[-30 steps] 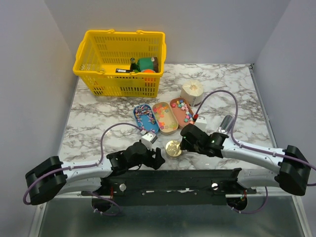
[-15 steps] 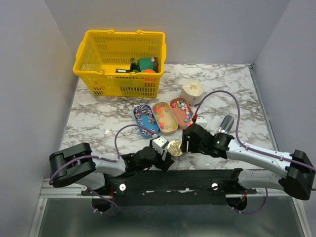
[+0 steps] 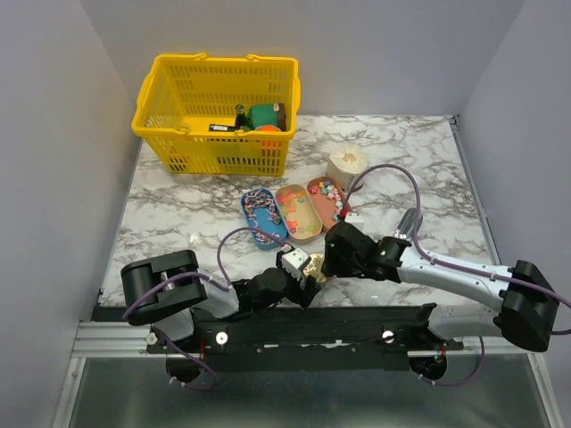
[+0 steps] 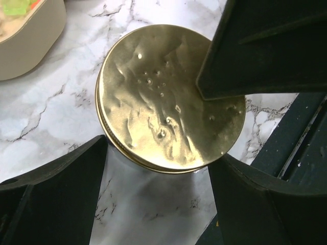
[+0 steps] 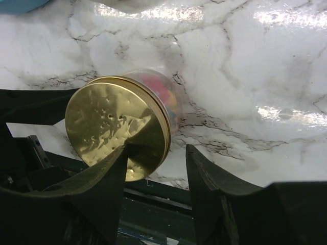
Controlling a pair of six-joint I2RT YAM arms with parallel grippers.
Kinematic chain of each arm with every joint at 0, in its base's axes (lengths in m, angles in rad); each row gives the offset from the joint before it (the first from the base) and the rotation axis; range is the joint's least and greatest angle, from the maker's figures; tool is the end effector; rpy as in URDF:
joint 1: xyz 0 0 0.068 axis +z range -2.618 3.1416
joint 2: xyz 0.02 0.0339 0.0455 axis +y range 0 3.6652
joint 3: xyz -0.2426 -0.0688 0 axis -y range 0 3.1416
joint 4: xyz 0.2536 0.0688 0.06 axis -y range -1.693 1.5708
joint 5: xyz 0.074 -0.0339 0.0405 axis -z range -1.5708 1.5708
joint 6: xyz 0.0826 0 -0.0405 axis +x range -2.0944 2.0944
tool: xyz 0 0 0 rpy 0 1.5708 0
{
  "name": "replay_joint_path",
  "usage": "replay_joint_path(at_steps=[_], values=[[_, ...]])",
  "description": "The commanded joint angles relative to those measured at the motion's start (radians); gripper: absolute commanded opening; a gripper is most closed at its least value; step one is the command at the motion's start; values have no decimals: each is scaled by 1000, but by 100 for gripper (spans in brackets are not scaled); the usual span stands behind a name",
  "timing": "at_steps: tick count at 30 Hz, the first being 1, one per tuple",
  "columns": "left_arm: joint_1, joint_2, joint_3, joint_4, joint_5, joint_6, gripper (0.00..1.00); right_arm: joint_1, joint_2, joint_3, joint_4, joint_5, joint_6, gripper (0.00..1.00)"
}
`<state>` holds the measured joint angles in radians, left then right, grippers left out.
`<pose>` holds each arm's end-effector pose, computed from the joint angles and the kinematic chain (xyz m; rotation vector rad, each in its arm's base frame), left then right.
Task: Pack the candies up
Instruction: Screw the bottle lid onto the packing bottle.
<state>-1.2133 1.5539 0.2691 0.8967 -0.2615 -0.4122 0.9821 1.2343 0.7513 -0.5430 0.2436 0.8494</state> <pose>0.1206 -0.2617 0.0715 0.6257 1.9367 -0.8053 0.1677 0.2154 0.1460 -0.0835 2.5957 0.3814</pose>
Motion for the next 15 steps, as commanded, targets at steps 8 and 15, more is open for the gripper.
replay_joint_path(at_steps=[8,15], values=[[-6,120,1,263,-10,67,87,3,33,49,-109,167,27,56],[-8,144,10,277,7,87,75,-17,152,105,-106,195,36,56]])
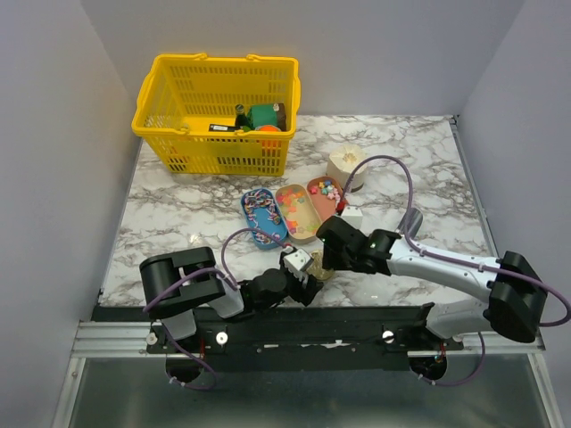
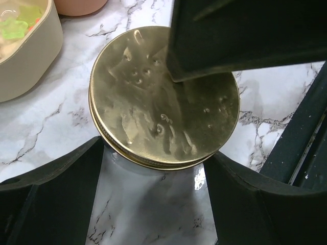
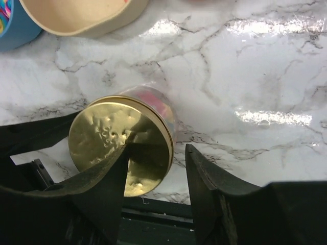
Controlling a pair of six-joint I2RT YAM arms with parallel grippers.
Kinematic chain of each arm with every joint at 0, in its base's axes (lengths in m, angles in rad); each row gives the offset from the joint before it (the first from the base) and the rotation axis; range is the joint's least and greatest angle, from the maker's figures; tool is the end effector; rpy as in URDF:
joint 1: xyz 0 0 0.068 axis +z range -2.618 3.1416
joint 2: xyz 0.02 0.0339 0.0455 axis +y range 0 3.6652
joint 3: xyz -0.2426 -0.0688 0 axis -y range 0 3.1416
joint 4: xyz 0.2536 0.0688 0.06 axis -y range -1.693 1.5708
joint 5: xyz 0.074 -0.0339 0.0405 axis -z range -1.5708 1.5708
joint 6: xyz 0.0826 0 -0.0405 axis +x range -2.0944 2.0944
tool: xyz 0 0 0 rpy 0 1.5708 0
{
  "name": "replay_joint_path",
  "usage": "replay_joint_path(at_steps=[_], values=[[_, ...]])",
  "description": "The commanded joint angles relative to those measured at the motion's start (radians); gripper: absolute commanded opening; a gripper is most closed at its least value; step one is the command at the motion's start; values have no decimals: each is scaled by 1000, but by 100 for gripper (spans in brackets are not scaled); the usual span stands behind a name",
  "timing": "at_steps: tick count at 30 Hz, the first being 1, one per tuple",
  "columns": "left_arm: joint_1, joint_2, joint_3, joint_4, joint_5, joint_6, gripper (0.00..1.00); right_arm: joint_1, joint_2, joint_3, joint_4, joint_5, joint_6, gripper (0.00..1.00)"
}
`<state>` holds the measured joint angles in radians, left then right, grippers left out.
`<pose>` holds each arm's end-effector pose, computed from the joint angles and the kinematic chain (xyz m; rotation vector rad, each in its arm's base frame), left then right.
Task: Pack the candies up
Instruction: Screw the bottle lid onto the packing bottle.
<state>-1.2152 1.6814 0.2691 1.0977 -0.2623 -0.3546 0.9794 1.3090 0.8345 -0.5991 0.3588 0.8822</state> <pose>0.1218 -0.2665 0.0661 0.6441 1.8513 -0.8194 0.1815 0.2183 0.1523 -0.0066 2.5556 0.2433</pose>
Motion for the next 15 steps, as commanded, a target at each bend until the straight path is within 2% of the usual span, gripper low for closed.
replay_joint_path(at_steps=[1,6,9,15], values=[[-6,18,15,74,6,29,75,-15,91,20,-50,77,8,55],[-9,35,25,82,3,42,76,-18,128,-21,-10,39,34,52],[-9,46,38,82,0,48,85,-18,133,-66,15,5,38,49],[-10,70,64,80,1,57,90,-18,128,-136,42,-29,44,48]])
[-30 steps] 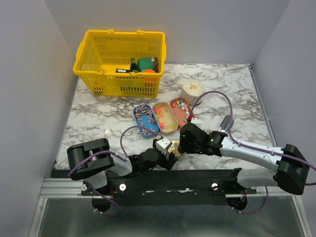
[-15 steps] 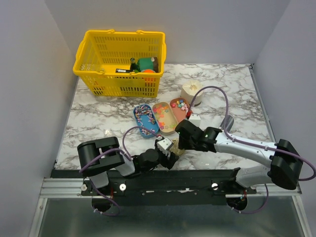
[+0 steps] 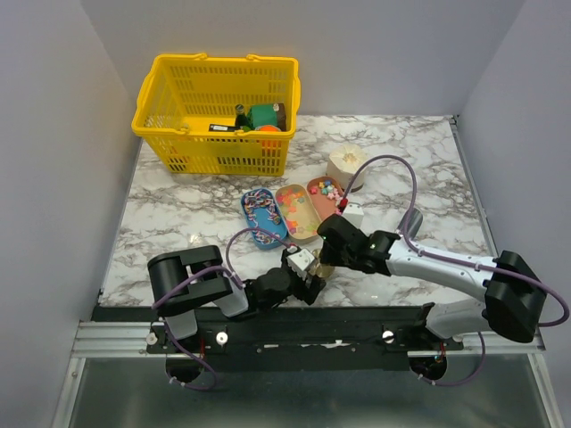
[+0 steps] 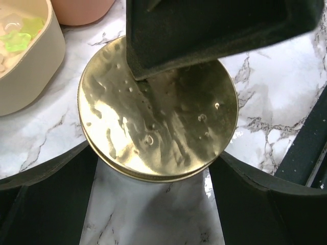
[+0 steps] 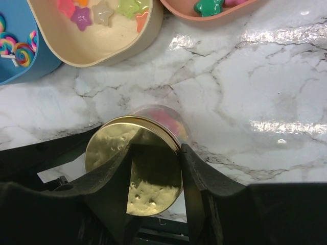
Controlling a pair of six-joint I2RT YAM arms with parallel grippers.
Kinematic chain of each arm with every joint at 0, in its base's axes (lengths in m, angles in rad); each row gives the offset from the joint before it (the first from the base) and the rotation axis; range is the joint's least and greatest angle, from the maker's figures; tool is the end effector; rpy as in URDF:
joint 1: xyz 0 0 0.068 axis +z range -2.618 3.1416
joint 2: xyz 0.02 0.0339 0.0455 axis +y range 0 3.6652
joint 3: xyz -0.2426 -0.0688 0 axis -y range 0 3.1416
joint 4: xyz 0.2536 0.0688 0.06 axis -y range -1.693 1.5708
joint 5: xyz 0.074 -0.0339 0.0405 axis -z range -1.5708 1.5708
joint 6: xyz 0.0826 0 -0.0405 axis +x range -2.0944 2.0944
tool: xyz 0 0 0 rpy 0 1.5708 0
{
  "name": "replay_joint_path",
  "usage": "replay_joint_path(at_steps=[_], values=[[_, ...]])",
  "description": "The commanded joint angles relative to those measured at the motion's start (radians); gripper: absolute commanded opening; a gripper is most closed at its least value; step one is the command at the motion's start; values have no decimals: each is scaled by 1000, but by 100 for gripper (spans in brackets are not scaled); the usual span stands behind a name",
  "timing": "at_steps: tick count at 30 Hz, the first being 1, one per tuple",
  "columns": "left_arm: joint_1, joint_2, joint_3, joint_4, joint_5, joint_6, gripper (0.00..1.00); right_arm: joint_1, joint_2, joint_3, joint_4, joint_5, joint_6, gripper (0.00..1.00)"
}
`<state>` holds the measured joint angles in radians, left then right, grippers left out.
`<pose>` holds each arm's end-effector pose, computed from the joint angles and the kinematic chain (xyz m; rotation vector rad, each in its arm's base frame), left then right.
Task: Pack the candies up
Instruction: Screw the bottle lid onto the packing bottle.
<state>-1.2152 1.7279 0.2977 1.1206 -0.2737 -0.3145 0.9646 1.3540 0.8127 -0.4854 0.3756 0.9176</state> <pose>0.1251 -0.2726 0.0636 0.6678 1.8286 -0.7867 0.1925 0.2245 0.1421 0.0741 2.5133 0.2851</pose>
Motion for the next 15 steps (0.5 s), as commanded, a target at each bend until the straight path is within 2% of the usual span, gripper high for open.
replay_joint_path(at_steps=[1,6,12,15], values=[[-10,27,41,58,14,17,91,-4,86,-124,-67,-52,9,49],[-9,41,44,71,8,23,91,-3,152,-156,-44,-90,7,54],[-9,59,46,91,-4,26,76,-3,159,-190,-29,-93,40,53],[-10,61,43,105,-15,29,74,-4,120,-217,-27,-92,56,53]])
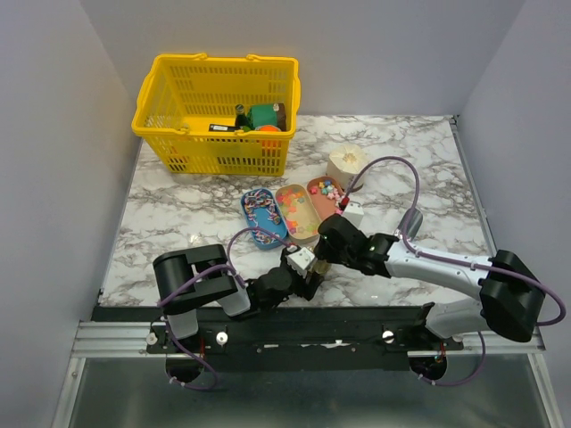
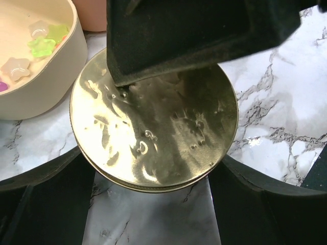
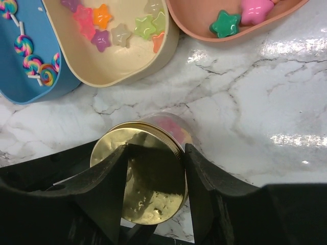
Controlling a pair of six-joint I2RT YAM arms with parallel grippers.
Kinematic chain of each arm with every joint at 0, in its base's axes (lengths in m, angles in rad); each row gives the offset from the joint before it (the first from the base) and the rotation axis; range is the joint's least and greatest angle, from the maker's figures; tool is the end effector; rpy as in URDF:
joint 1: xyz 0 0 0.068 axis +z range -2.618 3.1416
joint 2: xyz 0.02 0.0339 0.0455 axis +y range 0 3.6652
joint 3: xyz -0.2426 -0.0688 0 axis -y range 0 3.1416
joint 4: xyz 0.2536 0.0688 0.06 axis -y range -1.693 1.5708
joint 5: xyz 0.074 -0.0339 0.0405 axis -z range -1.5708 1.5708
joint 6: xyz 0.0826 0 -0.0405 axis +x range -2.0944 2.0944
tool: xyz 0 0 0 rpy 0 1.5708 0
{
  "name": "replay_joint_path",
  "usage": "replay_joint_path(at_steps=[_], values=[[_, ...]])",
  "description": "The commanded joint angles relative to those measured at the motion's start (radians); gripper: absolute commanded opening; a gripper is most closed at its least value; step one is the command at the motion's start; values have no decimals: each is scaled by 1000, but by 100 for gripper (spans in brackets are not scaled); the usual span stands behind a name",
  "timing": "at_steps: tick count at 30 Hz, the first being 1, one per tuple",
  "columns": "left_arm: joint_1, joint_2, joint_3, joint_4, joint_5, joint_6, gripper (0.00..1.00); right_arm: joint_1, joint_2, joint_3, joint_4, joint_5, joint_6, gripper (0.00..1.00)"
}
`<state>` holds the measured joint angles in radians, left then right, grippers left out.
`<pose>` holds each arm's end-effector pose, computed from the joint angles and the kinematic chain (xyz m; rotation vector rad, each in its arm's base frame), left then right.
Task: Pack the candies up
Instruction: Screw the bottle lid onto the packing bottle.
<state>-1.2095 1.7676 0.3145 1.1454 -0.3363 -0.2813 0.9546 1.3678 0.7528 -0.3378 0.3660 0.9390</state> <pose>0.1321 -0.2725 0.0606 0.6423 1.8126 -0.7088 0.1977 0.2281 0.1306 0.1265 2.4687 0.3724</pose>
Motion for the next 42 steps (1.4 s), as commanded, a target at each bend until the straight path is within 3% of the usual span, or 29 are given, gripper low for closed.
replay_joint_path(at_steps=[1,3,7,15,20,25,31,37,42], values=[[-16,20,24,83,45,-2,74,7,96,-165,-176,-81,40,52],[-15,16,23,82,37,1,76,7,62,-184,-181,-82,50,52],[-15,16,24,85,36,-4,91,7,19,-190,-211,-75,53,52],[-16,3,18,112,26,-13,99,7,-88,-141,-317,-7,52,52],[-16,9,28,122,22,-15,98,9,-141,-107,-365,17,60,52],[-16,50,41,123,54,-18,84,9,-173,-98,-400,31,64,52],[-16,84,51,145,66,-22,80,6,-222,-93,-432,54,80,52],[-16,85,58,134,71,-19,78,7,-230,-113,-420,51,76,40],[-16,92,58,134,82,-16,78,7,-233,-148,-366,31,72,36]])
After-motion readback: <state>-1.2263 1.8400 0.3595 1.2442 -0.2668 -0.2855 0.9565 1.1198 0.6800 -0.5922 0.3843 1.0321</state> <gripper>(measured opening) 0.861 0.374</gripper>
